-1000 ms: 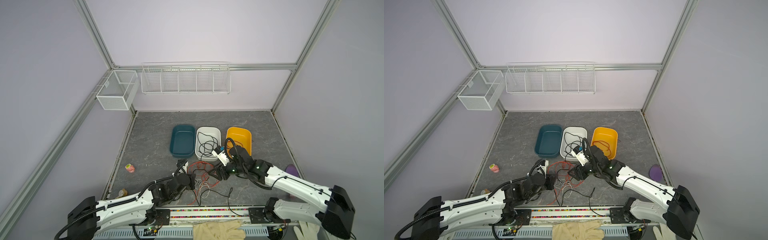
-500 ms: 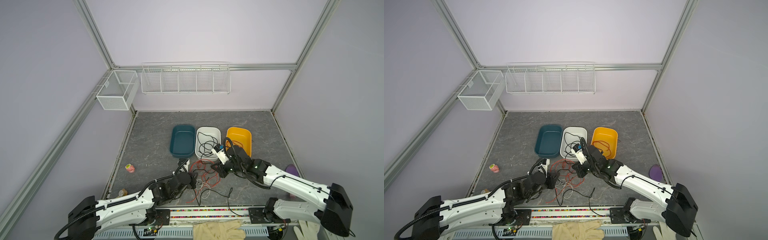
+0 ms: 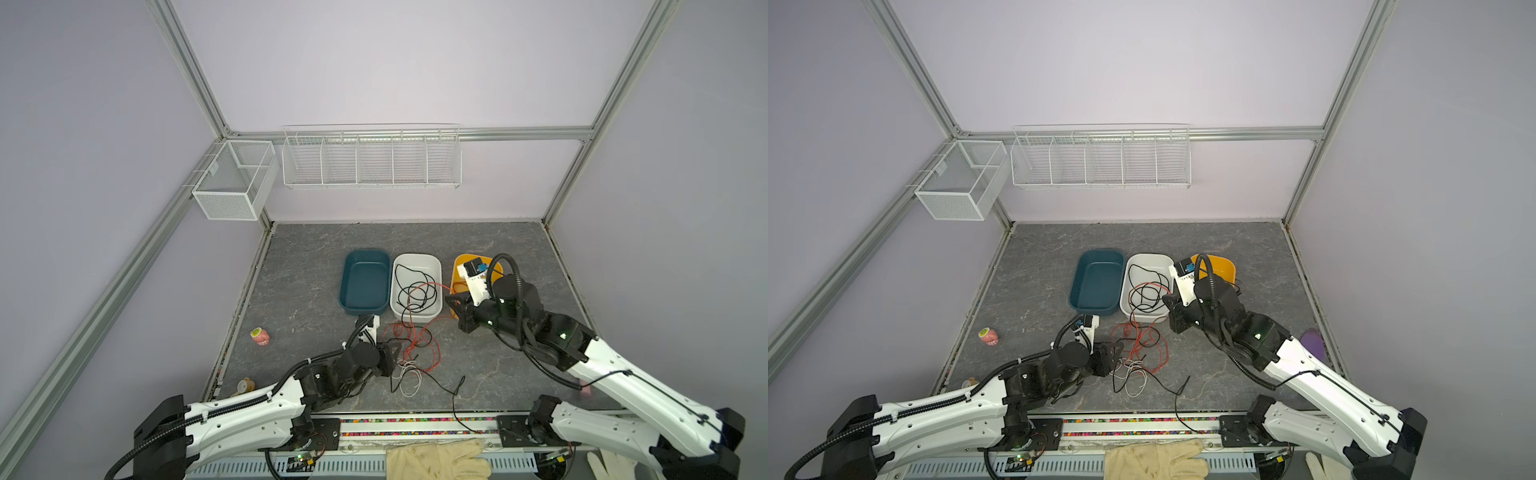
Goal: Untangle the cables
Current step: 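Lift the red cable with the right gripper toward the yellow tub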
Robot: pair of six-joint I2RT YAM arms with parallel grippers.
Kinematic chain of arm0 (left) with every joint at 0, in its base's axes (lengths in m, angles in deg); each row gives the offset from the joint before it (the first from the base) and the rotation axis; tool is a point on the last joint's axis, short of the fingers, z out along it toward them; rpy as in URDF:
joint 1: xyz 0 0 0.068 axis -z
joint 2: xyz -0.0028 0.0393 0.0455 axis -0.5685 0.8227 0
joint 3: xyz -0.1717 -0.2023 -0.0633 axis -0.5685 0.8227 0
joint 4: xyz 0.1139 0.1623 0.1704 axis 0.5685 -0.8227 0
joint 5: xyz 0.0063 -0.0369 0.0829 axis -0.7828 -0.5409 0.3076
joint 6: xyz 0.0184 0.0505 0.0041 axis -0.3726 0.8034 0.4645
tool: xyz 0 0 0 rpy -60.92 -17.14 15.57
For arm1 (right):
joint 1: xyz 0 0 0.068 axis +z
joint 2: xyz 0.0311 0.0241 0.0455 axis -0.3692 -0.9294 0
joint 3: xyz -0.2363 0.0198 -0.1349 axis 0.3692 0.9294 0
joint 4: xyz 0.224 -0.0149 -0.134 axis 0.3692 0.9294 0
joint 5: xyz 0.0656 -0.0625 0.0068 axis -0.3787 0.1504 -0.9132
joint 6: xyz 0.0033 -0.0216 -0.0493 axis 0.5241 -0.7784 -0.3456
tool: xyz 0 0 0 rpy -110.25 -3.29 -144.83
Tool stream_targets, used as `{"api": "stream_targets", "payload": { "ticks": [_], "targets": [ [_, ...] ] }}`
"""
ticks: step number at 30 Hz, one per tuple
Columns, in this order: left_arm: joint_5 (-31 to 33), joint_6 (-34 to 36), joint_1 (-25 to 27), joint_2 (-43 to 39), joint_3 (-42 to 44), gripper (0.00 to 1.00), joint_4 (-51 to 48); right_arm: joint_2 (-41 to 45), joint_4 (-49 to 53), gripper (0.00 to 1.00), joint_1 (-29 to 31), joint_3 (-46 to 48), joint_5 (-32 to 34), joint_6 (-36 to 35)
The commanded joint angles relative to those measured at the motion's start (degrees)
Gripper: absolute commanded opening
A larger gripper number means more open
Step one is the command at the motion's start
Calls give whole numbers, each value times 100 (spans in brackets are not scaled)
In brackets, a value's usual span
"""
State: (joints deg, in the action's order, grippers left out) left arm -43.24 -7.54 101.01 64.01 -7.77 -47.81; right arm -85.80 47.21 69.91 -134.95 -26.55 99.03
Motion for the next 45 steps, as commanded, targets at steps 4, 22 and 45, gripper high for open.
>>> {"api": "stream_targets", "payload": {
  "ticks": [4, 22, 45],
  "targets": [
    [-259, -47, -14, 147, 85, 46, 428, 148, 834, 7, -46, -769, 596, -172],
    [-936, 40, -11, 1656, -95, 48, 1704, 94, 1635, 7, -501, -1941, -177, -216],
    [-566, 221, -14, 2579, -512, 7, 1924, 440, 1862, 7, -501, -2034, 77, -57]
  ]
}}
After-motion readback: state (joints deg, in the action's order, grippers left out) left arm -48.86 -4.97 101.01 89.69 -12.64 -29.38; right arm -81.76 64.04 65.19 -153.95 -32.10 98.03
